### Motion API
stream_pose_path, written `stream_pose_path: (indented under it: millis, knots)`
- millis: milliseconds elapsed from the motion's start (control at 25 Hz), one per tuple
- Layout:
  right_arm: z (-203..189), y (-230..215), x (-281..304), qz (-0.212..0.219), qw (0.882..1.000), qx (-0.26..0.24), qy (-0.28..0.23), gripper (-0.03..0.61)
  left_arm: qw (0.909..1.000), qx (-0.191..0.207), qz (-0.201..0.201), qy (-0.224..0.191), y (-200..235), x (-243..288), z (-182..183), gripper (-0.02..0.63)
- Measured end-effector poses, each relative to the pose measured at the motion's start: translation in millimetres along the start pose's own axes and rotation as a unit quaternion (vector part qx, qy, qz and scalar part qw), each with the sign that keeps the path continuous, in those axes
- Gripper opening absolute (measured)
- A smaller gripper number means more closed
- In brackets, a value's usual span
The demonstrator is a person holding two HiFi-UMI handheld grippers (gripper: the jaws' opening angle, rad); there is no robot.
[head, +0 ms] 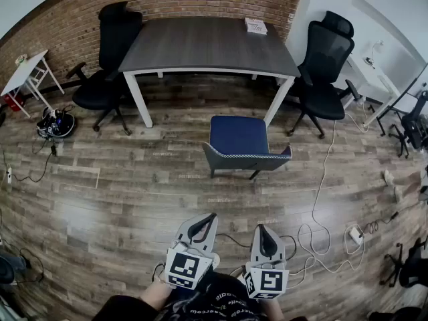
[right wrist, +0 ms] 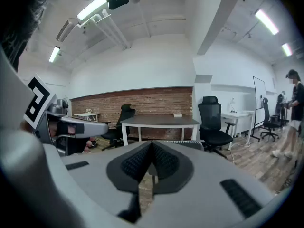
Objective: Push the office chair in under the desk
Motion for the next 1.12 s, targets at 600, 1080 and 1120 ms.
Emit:
stream_pose_path:
  millis: [600, 1080, 1120]
  knots:
    - [-0.7, -8.6, -12.2, 0.03, 0.999, -0.026, 0.02, 0.005, 0.9998, 0.015, 0.0, 0.015, -11.3, 1.0, -8.6, 0.006]
    - [2.7, -46.1, -11.3, 0.022, 1.0, -0.018, 0.005, 0.003, 0.9992, 0.025, -0.012, 0.03, -33.0, 26.1, -23.2, 0.005]
    - [1.7, -48.3, -9.9, 0.019, 1.0, -0.022, 0.007, 0.003, 0.9992, 0.023, -0.014, 0.029, -33.8, 29.7, -24.5, 0.006]
Point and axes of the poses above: the fingertips, and each gripper's own axes: x forward along the fingers, y to its left, z out of its top, the point moved 4 cm from there along -x, backward along the fingers, and after that the axes turned 11 degrees about -y, right-handed, at the moved point
